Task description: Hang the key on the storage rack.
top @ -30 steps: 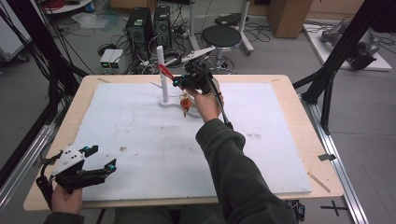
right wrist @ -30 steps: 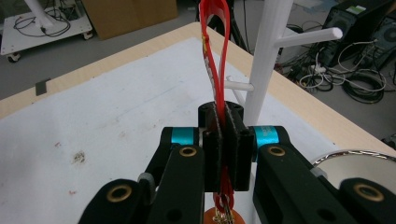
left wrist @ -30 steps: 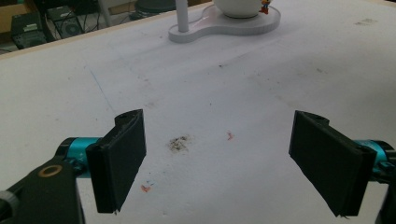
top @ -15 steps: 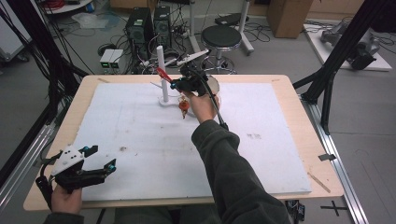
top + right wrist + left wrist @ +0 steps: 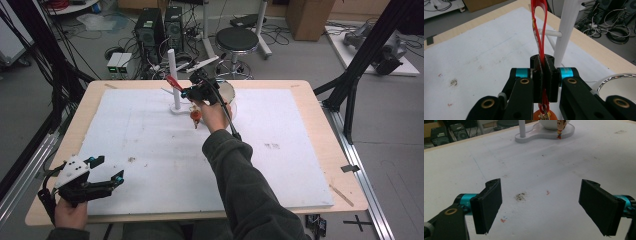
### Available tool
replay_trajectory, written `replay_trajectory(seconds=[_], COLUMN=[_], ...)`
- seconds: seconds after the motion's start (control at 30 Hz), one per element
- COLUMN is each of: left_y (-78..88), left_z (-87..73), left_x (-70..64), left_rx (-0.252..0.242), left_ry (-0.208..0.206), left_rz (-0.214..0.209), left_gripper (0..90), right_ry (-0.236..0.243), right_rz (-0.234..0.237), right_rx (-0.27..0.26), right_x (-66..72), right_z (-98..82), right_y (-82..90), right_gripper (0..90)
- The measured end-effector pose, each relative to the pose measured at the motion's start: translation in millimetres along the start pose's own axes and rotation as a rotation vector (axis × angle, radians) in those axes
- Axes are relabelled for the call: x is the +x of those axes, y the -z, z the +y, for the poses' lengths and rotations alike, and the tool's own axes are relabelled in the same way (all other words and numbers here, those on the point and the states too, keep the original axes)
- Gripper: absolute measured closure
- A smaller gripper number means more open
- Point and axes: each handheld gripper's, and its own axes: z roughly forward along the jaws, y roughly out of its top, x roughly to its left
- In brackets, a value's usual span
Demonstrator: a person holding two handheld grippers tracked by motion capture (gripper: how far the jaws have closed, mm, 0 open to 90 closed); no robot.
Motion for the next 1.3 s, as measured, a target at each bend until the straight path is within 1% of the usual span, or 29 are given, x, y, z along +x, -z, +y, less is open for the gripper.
replay_trajectory(seconds=[0.07, 0.1, 0.23, 0.47, 0.6, 0.67, 0.73, 0.77, 0.83, 0.87, 1.07, 1.17, 1.3], left_y=[0.1, 0.2, 0.2, 0.5, 0.7, 0.6, 0.5, 0.5, 0.3, 0.4, 0.5, 0.3, 0.4], left_z=[0.1, 0.1, 0.0, 0.0, 0.0, -0.1, -0.1, -0.1, 0.0, 0.0, 0.0, 0.0, 0.0], left_x=[-0.1, -0.2, -0.2, -0.2, -0.3, -0.1, -0.2, -0.5, -0.6, -0.6, -0.4, -0.7, -0.6], left_rx=[0.0, 0.0, -0.001, -0.002, -0.001, -0.002, -0.002, -0.002, -0.003, -0.003, -0.001, -0.003, -0.003], left_ry=[-0.001, -0.002, 0.0, 0.0, 0.001, 0.0, 0.001, 0.002, 0.001, 0.0, -0.002, 0.0, 0.0], left_rz=[-0.001, -0.001, 0.0, 0.0, -0.001, -0.001, 0.0, 0.0, -0.002, -0.002, -0.002, -0.003, -0.003], left_gripper=[19.3, 19.3, 19.3, 19.3, 19.3, 19.3, 19.2, 19.3, 19.3, 19.2, 19.3, 19.3, 19.3], right_ry=[0.006, -0.004, 0.003, 0.008, 0.0, -0.004, 0.006, -0.002, -0.002, -0.009, -0.008, -0.015, -0.01], right_rz=[-0.003, -0.006, -0.01, -0.012, -0.021, -0.025, -0.032, -0.032, -0.036, -0.035, -0.045, -0.048, -0.053], right_rx=[0.011, 0.017, 0.022, 0.048, 0.068, 0.068, 0.067, 0.072, 0.073, 0.079, 0.092, 0.106, 0.114], right_x=[0.0, 0.7, 0.5, 2.3, 1.6, 1.4, 1.1, 1.1, -0.1, -0.1, -0.6, -0.7, -1.1], right_z=[-1.0, -1.5, -1.9, -3.2, -4.4, -4.6, -4.5, -4.7, -5.1, -5.5, -6.1, -6.9, -7.7], right_y=[-2.5, -3.3, -6.6, -12.7, -16.3, -16.5, -17.0, -16.9, -17.9, -18.4, -21.4, -23.8, -27.7], right_gripper=[86.4, 86.4, 86.4, 86.4, 86.4, 86.4, 86.4, 86.4, 86.4, 86.4, 86.4, 86.4, 86.4])
